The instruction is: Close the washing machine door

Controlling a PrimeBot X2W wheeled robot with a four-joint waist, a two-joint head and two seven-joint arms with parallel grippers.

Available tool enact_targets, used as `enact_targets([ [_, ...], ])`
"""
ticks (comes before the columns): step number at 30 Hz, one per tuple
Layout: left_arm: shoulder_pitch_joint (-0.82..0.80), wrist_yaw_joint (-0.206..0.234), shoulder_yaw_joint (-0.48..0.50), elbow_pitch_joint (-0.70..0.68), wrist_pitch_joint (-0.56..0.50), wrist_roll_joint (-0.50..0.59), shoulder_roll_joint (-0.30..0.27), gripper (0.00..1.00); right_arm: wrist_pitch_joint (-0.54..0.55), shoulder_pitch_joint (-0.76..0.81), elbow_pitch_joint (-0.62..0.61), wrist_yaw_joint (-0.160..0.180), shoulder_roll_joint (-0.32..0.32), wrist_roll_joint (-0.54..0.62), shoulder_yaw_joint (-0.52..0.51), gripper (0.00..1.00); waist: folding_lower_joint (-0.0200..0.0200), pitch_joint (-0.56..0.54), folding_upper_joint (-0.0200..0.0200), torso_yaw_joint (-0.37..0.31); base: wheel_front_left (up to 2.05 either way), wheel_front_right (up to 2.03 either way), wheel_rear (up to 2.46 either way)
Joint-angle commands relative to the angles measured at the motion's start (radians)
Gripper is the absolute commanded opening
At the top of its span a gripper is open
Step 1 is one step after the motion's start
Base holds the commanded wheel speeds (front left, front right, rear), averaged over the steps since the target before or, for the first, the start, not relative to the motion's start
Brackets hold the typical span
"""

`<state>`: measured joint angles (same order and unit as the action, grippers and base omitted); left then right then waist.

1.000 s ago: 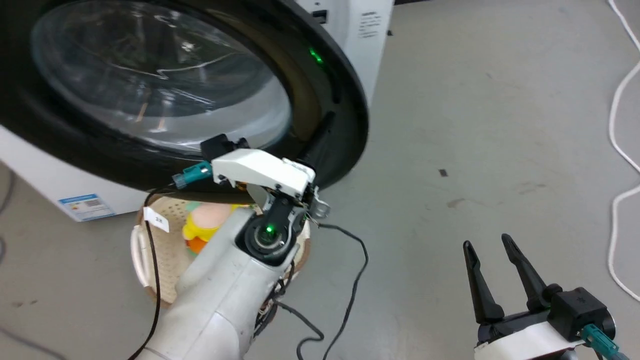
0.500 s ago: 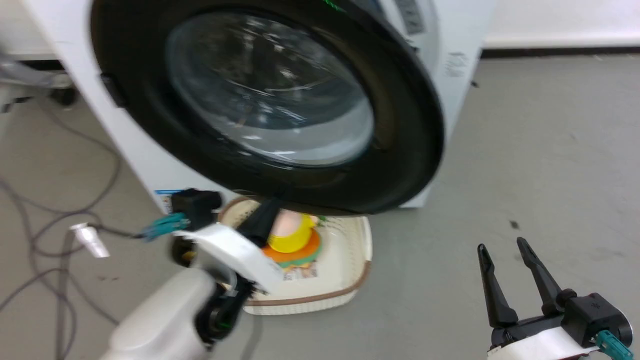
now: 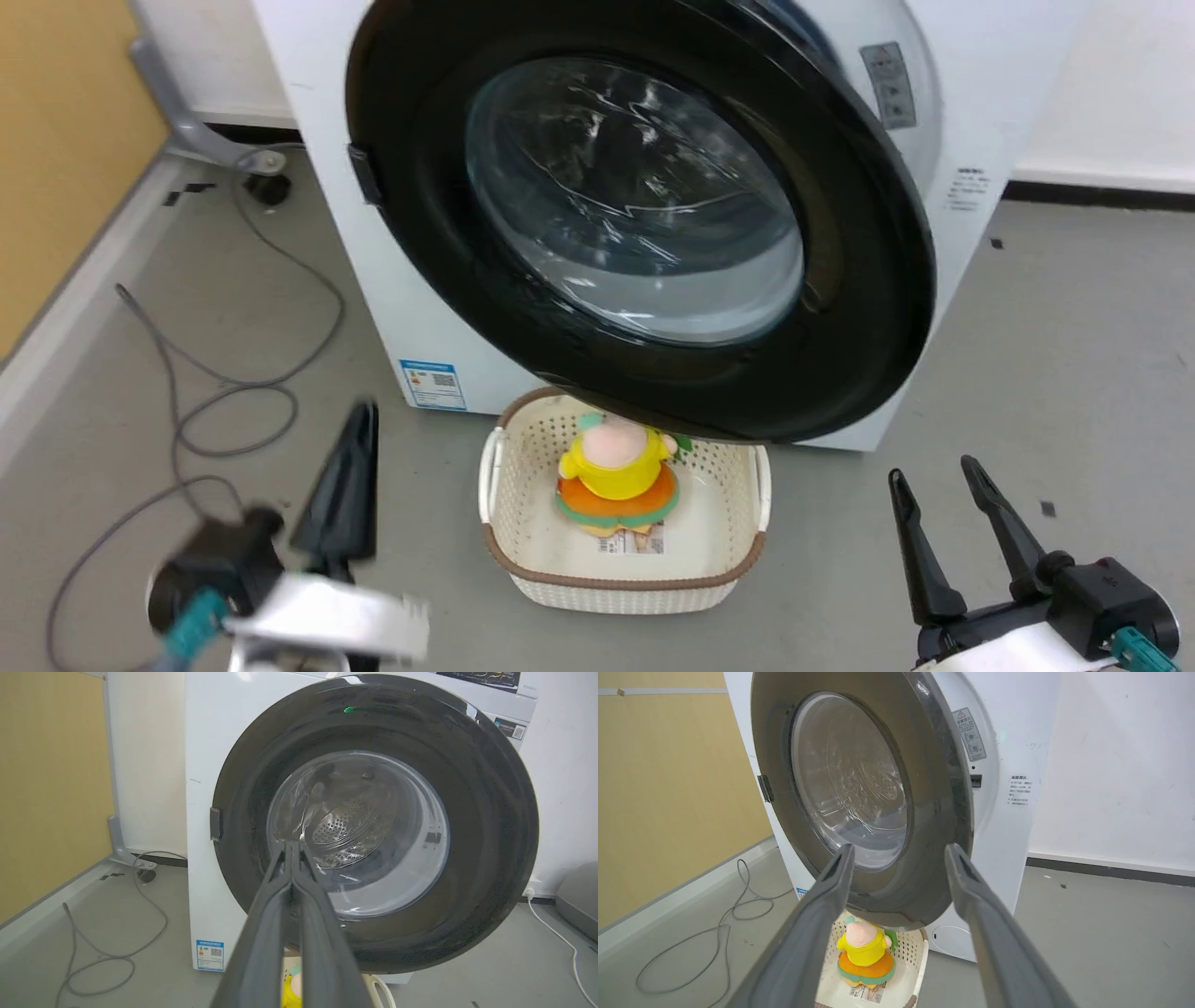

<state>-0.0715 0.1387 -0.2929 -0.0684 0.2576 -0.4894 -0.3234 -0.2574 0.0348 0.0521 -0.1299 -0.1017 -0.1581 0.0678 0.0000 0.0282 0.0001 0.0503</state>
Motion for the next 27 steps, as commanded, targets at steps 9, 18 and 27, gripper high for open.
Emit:
enact_targets([
  [9, 0.137, 0.011, 0.035, 0.034, 0.004, 0.187, 0.074, 1.00, -0.004, 0.036, 0.007, -0.001, 0.001, -0.006, 0.004, 1.00, 0.0000, -0.017, -0.0001, 0.025, 0.00, 0.00, 0.00],
  [18, 0.141, -0.037, 0.049, 0.051, 0.004, 0.249, 0.114, 1.00, -0.004, 0.036, 0.012, -0.001, 0.008, -0.026, 0.002, 1.00, 0.0000, -0.002, -0.0001, 0.033, 0.00, 0.00, 0.00],
  [27, 0.087, -0.080, 0.064, 0.050, 0.004, 0.295, 0.161, 1.00, 0.022, -0.082, -0.006, -0.001, -0.102, -0.046, 0.094, 0.00, 0.0000, 0.093, -0.0001, 0.076, 0.00, 0.00, 0.00],
])
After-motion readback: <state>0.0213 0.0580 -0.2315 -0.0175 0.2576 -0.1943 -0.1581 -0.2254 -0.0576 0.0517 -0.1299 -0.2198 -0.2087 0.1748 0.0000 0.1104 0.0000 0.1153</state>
